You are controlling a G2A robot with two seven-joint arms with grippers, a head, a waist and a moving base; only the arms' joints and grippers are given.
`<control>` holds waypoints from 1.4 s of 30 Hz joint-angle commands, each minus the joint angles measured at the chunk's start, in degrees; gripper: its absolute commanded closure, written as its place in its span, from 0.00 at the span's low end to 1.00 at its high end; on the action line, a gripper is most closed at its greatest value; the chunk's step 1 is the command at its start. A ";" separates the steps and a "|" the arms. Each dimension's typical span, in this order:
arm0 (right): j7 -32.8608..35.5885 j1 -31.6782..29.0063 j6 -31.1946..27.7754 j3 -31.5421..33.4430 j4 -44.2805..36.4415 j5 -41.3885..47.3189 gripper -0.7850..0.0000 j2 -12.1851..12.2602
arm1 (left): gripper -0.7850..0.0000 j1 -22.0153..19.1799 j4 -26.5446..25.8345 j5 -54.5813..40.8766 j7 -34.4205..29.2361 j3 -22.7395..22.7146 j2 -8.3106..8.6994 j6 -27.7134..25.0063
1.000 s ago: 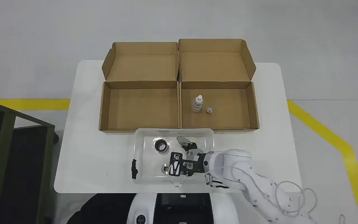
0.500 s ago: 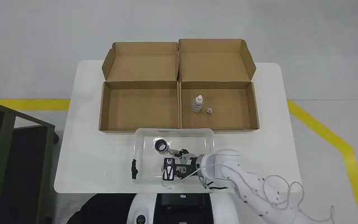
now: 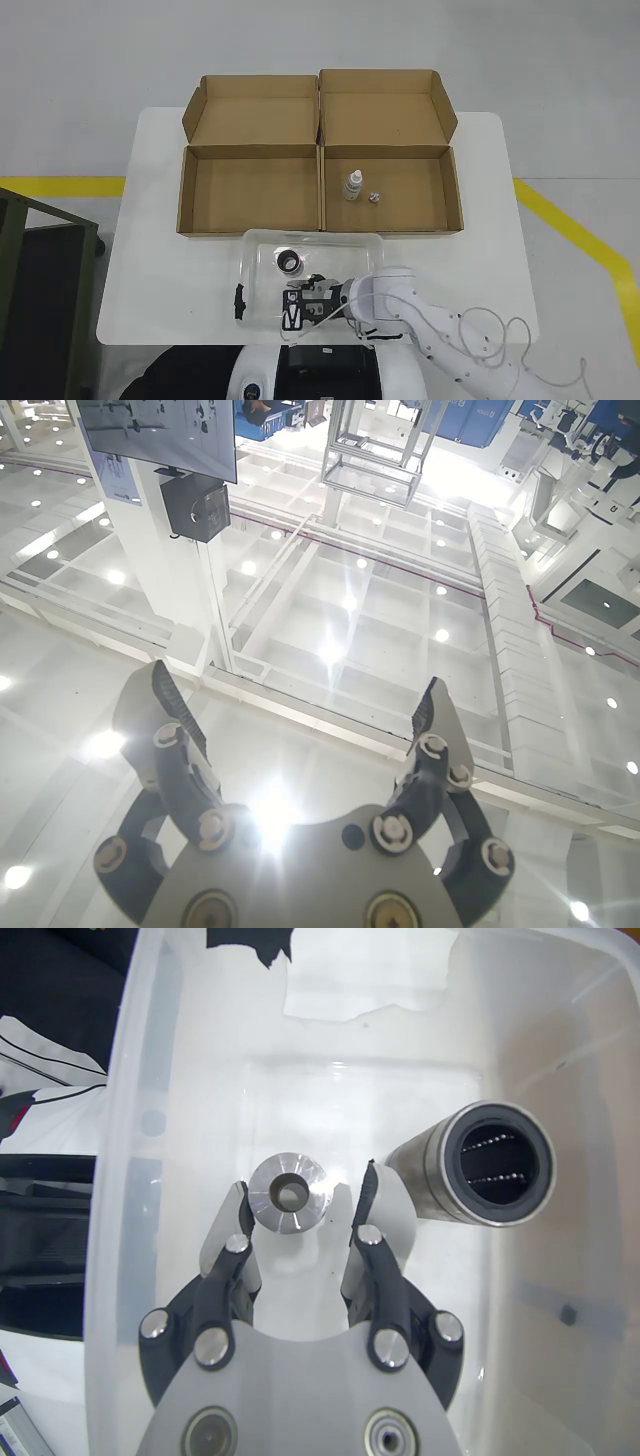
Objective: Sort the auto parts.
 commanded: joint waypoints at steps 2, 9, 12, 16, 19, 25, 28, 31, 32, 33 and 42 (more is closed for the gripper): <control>-0.16 0.56 -0.24 -0.91 0.57 0.08 0.50 -0.35 | 0.00 0.00 0.00 0.00 0.00 0.00 0.00 0.00; -0.06 2.21 -0.05 -2.11 1.89 0.22 0.76 -1.12 | 0.00 0.00 0.00 0.00 0.00 0.00 0.00 0.00; 0.37 2.51 -0.41 -1.75 1.90 0.59 1.00 -1.12 | 0.00 0.00 0.00 0.00 0.00 0.00 0.00 0.00; 0.62 2.46 -1.04 -0.45 0.86 0.96 1.00 -0.81 | 0.00 0.00 0.00 0.00 0.00 0.00 0.00 0.00; 0.57 1.92 -2.02 0.96 -0.88 1.43 1.00 -0.35 | 0.00 0.00 0.00 0.00 0.00 0.00 0.00 0.00; -1.30 -0.88 -3.74 5.22 -6.06 3.06 1.00 1.03 | 0.00 0.00 0.00 0.00 0.00 0.00 0.00 0.00; -3.63 -2.73 -4.20 7.91 -8.30 4.04 1.00 1.78 | 0.00 0.00 0.00 0.00 0.00 0.00 0.00 0.00; -7.38 -4.66 -4.75 10.61 -9.57 5.98 1.00 2.41 | 0.00 0.00 0.00 0.00 0.00 0.00 0.00 0.00; -8.57 -5.20 -5.01 11.48 -9.78 6.68 1.00 2.60 | 0.00 0.00 0.00 0.00 0.00 0.00 0.00 0.00; -9.92 -5.71 -5.22 12.35 -10.07 7.54 1.00 2.77 | 0.00 0.00 0.00 0.00 0.00 0.00 0.00 0.00; -20.39 -8.37 -7.87 18.95 -7.09 16.91 1.00 3.80 | 0.00 0.00 0.00 0.00 0.00 0.00 0.00 0.00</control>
